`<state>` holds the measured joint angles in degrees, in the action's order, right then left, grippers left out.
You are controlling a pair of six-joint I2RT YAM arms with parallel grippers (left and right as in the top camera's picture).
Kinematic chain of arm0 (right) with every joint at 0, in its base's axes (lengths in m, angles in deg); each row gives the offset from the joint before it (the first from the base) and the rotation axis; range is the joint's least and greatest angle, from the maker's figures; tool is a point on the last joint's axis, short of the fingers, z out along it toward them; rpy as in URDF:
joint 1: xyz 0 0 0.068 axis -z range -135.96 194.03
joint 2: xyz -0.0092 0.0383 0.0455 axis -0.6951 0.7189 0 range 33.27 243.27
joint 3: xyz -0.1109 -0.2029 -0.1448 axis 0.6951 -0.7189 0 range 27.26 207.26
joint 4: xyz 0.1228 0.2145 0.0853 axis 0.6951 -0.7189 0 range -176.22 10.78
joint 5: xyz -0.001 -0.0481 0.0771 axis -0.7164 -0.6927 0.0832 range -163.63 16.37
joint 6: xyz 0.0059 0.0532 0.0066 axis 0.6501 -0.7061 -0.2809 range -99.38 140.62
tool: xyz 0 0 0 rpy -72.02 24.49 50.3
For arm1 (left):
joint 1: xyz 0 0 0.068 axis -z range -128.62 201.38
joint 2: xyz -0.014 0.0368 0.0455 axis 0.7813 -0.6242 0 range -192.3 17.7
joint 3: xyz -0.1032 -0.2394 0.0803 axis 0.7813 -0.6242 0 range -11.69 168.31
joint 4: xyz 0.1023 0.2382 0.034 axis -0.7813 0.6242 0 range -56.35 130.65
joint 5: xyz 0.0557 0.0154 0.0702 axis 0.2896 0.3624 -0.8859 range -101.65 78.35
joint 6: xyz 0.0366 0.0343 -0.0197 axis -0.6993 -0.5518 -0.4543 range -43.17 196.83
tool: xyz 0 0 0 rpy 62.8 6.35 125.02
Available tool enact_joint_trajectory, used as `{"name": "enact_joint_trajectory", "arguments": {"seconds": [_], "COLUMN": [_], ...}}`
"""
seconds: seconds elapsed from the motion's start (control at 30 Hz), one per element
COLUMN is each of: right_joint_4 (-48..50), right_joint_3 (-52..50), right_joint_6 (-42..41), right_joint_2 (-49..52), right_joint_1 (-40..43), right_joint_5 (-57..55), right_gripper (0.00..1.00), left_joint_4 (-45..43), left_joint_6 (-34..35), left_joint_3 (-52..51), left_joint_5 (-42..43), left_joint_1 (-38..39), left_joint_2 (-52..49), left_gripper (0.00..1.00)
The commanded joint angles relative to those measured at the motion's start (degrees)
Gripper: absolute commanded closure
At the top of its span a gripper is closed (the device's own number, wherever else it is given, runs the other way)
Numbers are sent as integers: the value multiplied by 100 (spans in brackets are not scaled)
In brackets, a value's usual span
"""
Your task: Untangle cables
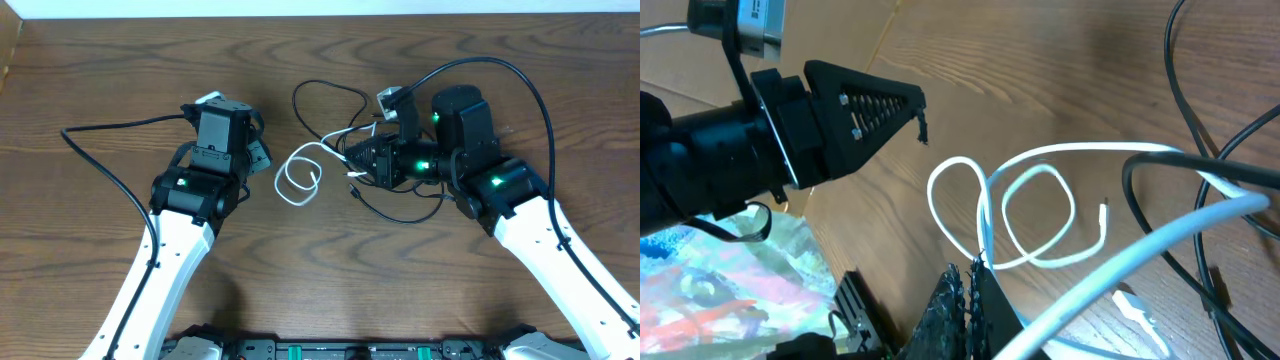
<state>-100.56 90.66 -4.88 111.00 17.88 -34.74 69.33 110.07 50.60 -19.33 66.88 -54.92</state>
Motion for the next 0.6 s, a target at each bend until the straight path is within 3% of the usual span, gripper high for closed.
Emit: {"name": "enact_joint_trajectory", "arguments": {"seconds": [0.0,0.27,0.57], "right_joint_4": [-52,7,81], "right_joint_3": [76,72,72], "right_joint_6": [-63,-127,-214], "right_joint_2": [-63,-63,-63], "right_joint_1": [24,24,24], "right_joint_5": [92,87,68], "right_gripper": [99,99,99], "left_joint_4": [7,26,33], "left_joint_6": [155,293,352], "left_joint_3": [46,46,46], "left_joint_5": [-94,-37,828], "left_joint_1": [-24,-24,-22], "left_joint_2": [81,83,83], "left_gripper": [47,47,47]}}
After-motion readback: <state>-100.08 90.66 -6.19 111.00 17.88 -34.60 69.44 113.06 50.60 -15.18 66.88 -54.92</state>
